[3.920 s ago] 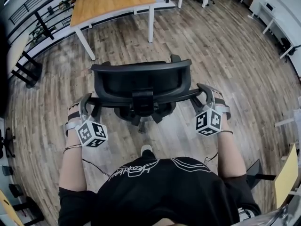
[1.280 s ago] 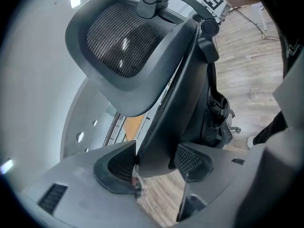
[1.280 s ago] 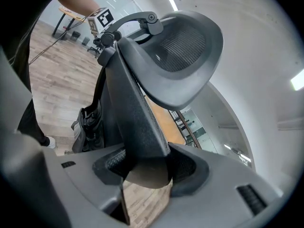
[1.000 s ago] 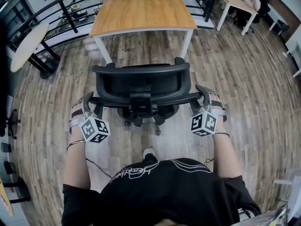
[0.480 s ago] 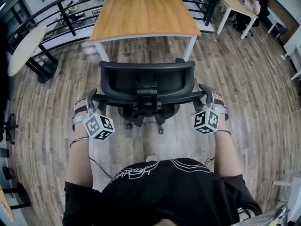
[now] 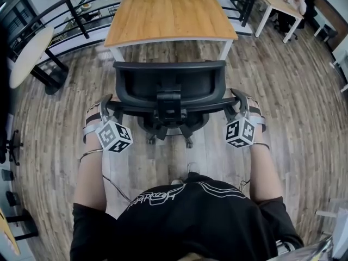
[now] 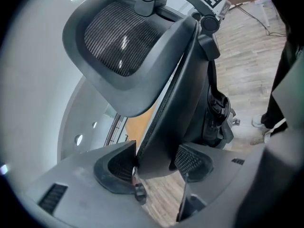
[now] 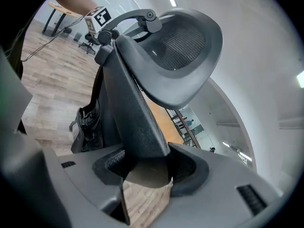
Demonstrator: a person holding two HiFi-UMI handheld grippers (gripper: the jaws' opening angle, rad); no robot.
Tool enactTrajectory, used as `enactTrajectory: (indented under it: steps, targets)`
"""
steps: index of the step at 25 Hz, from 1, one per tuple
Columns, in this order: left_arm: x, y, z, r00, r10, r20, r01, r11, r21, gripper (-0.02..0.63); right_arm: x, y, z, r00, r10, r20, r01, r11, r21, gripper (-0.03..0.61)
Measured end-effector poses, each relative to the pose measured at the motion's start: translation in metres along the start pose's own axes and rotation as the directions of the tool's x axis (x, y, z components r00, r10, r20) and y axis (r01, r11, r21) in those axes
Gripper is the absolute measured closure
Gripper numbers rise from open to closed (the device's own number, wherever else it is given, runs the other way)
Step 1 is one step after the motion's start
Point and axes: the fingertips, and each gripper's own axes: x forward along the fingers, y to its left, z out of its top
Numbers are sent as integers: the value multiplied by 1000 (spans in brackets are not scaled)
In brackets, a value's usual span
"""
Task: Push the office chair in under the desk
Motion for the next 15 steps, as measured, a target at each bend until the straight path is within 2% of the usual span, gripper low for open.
enactTrajectory:
  steps: [15]
  targets:
    - [79, 32, 28, 994, 17, -106, -20, 999, -33, 380, 100, -54, -9, 996, 40, 80, -37, 999, -34, 331]
